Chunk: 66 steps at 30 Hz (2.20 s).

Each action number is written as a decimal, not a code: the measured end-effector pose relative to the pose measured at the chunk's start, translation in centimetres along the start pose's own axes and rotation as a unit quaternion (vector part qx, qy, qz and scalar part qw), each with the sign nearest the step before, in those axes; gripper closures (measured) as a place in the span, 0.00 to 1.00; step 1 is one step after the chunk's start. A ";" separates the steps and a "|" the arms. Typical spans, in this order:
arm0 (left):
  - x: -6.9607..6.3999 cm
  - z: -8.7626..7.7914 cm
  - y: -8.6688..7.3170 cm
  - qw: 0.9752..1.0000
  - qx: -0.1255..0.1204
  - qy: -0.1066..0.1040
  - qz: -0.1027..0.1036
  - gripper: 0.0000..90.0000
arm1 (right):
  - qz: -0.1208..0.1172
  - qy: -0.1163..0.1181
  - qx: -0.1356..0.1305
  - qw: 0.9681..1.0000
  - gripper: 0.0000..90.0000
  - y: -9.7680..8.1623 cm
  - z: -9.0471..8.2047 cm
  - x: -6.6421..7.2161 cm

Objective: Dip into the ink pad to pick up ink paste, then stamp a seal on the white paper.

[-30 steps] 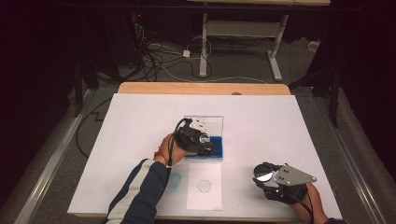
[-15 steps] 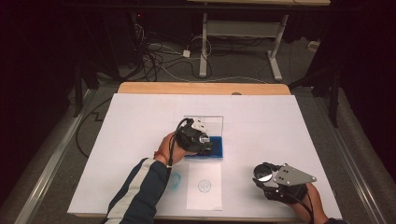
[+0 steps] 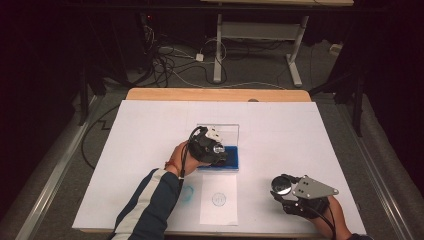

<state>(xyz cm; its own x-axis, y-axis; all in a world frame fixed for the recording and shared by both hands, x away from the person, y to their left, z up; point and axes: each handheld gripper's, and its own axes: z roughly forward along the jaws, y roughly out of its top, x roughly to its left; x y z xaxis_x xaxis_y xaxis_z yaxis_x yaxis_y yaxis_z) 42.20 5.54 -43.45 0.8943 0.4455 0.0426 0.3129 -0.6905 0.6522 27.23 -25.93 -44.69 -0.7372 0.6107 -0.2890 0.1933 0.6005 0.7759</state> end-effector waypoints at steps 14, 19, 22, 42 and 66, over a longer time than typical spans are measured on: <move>0.1 -0.2 0.0 1.000 0.006 -0.002 0.006 0.60 | 0.004 0.002 -0.001 1.000 0.42 0.2 0.4 -0.4; 0.1 -0.6 0.0 1.000 0.007 0.003 0.003 0.60 | 0.003 0.002 -0.002 1.000 0.42 0.2 0.4 -0.3; 0.2 -1.5 0.1 1.000 -0.006 0.004 0.001 0.60 | 0.004 0.002 -0.004 1.000 0.42 0.2 0.4 -0.4; 0.2 -6.7 0.2 0.998 -0.060 0.021 0.008 0.60 | 0.005 0.005 -0.003 1.000 0.43 0.2 0.6 -0.5; -1.9 -8.9 0.0 0.997 -0.075 0.015 0.033 0.60 | 0.002 0.001 -0.008 1.000 0.43 0.4 0.4 -0.5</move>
<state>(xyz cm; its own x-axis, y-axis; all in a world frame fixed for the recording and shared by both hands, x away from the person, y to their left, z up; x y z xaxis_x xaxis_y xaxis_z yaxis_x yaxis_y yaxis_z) 37.67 9.76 -36.79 0.9005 0.4207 0.1104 0.2006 -0.6269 0.7528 27.95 -25.78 -44.46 -0.7376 0.6122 -0.2849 0.1861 0.5900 0.7857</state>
